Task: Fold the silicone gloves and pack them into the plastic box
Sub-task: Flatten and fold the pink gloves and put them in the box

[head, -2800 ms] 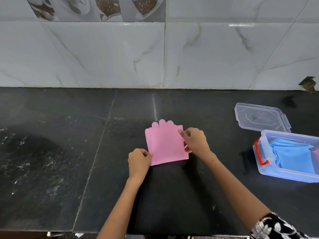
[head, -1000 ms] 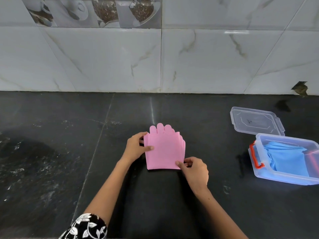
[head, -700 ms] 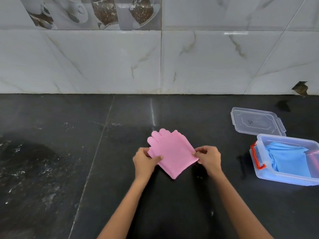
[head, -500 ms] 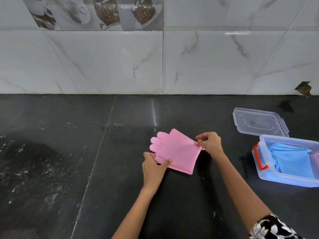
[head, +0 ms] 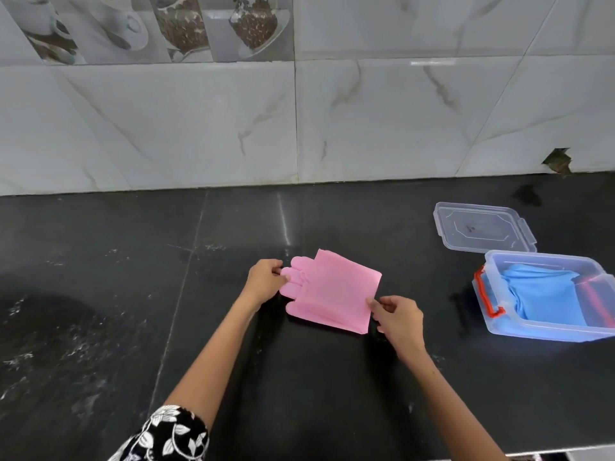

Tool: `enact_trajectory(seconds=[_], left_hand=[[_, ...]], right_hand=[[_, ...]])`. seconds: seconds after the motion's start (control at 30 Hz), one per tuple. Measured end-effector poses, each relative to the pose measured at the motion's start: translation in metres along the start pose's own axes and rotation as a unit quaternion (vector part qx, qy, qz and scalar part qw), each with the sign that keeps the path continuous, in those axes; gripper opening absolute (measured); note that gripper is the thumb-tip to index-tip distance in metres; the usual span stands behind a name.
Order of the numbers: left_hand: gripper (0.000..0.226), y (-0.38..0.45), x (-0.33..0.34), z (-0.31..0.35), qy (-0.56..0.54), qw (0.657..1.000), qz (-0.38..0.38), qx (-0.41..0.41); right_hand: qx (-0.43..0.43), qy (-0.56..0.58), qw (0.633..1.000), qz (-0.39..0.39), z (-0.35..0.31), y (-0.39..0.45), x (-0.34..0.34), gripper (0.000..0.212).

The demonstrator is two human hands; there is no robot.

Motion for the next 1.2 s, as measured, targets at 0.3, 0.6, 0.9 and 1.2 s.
enact_trajectory(seconds=[0.3, 0.6, 0.9, 1.2], left_hand=[[0.02, -0.004, 0.007, -0.005, -0.078, 0.997, 0.007, -0.013], [0.012, -0.064, 0.04, -0.015, -0.076, 0.988, 0.126, 0.042], [0.046, -0.065, 0.06, -0.001, -0.117, 0.987, 0.111, -0.002], [0.045, -0.055, 0.044, -0.014, -0.299, 0.954, 0.006, -0.006]], right_hand=[[0.04, 0.051, 0.998, -0.01, -0.005, 0.014, 0.006, 0.017], [-0.028, -0.03, 0.997, -0.065, -0.009, 0.052, -0.022, 0.027], [-0.023, -0.032, 0.997, -0.068, -0.009, 0.053, -0.022, 0.028], [-0.053, -0.059, 0.988, -0.129, -0.016, 0.054, -0.025, 0.033]])
Point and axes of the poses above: each hand's wrist, its own y-axis towards the middle knuckle, its own x-axis out of the palm, z = x × y, the point moved 5 cm from there along y, towards the middle knuckle, and after that the axes turned 15 degrees about -y, right-handed, at the moved point
